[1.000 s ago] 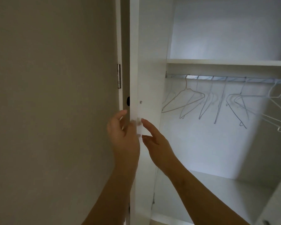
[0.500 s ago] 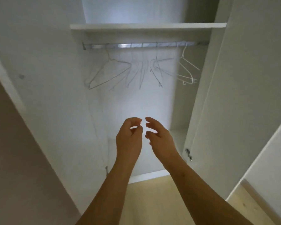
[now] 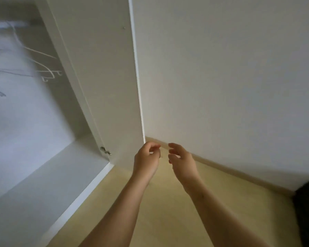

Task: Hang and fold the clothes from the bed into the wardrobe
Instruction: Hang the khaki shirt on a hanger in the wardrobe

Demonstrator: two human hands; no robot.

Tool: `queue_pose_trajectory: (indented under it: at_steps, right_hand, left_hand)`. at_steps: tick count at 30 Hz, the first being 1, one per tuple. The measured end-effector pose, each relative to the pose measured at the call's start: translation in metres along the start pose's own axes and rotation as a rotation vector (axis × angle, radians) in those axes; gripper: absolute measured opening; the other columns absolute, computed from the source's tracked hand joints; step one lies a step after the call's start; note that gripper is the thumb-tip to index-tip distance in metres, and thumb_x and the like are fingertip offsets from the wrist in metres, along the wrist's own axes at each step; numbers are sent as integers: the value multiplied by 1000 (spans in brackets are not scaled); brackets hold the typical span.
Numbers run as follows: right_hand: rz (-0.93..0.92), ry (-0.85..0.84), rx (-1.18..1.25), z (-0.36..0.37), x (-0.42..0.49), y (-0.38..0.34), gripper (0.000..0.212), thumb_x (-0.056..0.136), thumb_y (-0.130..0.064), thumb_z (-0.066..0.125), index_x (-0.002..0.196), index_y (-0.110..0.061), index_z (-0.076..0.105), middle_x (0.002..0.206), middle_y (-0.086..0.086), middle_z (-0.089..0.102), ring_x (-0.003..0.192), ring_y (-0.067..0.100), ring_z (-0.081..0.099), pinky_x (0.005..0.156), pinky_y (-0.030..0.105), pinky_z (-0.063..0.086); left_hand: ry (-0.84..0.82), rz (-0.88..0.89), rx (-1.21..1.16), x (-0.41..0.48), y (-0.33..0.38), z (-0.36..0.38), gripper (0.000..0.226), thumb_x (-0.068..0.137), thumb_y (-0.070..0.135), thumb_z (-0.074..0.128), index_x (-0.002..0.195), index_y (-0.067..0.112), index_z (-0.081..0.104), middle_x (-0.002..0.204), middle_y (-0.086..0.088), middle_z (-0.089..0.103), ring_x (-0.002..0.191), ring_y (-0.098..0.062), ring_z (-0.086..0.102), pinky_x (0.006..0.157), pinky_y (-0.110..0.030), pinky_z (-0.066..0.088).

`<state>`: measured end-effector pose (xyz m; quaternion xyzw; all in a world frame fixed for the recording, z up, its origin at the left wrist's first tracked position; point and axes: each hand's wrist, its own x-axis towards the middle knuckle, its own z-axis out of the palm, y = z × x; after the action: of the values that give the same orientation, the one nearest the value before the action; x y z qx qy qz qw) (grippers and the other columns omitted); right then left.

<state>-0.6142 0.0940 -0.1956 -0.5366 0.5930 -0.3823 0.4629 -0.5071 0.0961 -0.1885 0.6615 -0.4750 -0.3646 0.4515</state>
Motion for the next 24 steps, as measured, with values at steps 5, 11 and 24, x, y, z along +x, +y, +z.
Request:
queue_pose_trajectory:
  at_steps: [5,11,24]
  right_hand:
    - [172,295,49,-78,-37,60,36,89,-8,48,121,-21,58,108,0,61,93,17,56,82,31,44]
    - [351,577,114,-156,-114,125,35,90,-12,48,122,-21,57,110,2,63,92,16,60,77,30,47]
    - [476,979,189,-354,-275,217,35,88,-14,45,119,-24,58,105,-3,63,82,9,60,61,19,44]
  left_hand:
    - [-324,23,64,-30,-4,94,19,90,21,49,81,36,58,96,9,64,94,-16,63,85,-35,51]
    - [-650,61,173,-98,-7,194,23,88,16,51,73,33,55,85,5,63,88,-18,64,74,-27,46]
    - [-1072,243,268,-292,44,393,19,88,14,51,77,29,56,67,10,58,70,-13,59,49,-14,38]
